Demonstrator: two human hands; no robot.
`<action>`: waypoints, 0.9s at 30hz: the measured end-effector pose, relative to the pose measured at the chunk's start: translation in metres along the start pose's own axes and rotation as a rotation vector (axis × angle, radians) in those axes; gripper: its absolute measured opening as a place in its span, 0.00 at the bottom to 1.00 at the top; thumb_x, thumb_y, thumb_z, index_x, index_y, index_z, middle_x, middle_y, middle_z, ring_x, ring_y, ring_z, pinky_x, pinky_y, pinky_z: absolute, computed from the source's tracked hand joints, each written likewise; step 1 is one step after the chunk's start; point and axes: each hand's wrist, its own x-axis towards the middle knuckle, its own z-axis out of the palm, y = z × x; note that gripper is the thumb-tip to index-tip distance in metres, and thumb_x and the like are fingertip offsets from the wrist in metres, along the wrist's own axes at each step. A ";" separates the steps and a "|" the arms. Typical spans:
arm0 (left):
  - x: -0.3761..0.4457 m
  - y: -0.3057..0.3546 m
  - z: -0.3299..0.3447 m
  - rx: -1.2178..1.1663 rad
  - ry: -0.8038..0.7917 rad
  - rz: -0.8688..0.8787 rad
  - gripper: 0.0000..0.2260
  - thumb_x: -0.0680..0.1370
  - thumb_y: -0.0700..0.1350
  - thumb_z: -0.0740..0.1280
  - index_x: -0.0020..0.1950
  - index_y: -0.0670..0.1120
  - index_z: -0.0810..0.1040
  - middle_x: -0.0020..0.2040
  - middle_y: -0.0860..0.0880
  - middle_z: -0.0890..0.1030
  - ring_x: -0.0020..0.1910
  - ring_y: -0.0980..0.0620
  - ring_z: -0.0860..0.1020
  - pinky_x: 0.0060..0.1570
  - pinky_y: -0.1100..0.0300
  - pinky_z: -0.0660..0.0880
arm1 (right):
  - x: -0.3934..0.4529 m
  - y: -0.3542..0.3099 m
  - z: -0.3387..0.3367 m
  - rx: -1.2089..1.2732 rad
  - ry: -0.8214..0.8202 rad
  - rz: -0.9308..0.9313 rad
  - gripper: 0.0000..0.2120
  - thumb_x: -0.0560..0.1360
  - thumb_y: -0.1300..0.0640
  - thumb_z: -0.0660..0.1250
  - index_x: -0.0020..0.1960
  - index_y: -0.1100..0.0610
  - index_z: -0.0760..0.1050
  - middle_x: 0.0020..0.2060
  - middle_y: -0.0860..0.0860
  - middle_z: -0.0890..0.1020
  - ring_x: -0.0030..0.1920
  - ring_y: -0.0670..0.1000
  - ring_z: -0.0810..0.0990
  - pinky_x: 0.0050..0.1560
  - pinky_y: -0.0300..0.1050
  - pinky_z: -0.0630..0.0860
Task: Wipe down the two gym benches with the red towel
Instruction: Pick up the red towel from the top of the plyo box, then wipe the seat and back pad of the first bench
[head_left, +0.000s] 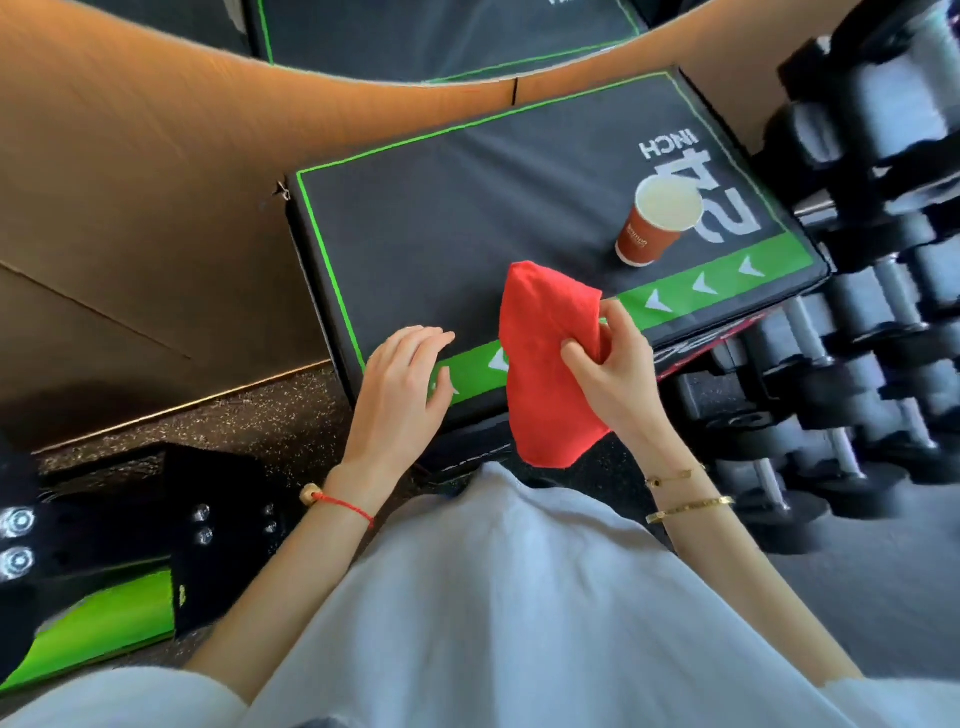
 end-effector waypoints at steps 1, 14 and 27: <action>0.000 -0.002 -0.004 -0.012 -0.017 0.036 0.16 0.78 0.39 0.66 0.66 0.43 0.76 0.64 0.48 0.78 0.68 0.47 0.72 0.70 0.51 0.67 | -0.011 -0.001 0.002 0.001 0.051 0.016 0.06 0.71 0.64 0.67 0.45 0.57 0.71 0.31 0.47 0.74 0.31 0.41 0.68 0.35 0.36 0.66; -0.035 -0.008 -0.034 -0.138 -0.284 0.581 0.16 0.78 0.40 0.64 0.66 0.45 0.75 0.64 0.48 0.78 0.66 0.48 0.73 0.69 0.49 0.69 | -0.197 -0.018 0.039 0.055 0.623 0.322 0.09 0.70 0.64 0.68 0.50 0.59 0.73 0.37 0.47 0.79 0.37 0.44 0.74 0.42 0.42 0.71; -0.132 0.051 -0.023 -0.222 -0.574 0.971 0.16 0.79 0.41 0.65 0.67 0.45 0.76 0.65 0.48 0.78 0.66 0.49 0.74 0.69 0.50 0.69 | -0.384 -0.025 0.062 0.041 1.088 0.591 0.10 0.70 0.58 0.68 0.50 0.53 0.74 0.39 0.43 0.80 0.38 0.38 0.76 0.43 0.32 0.70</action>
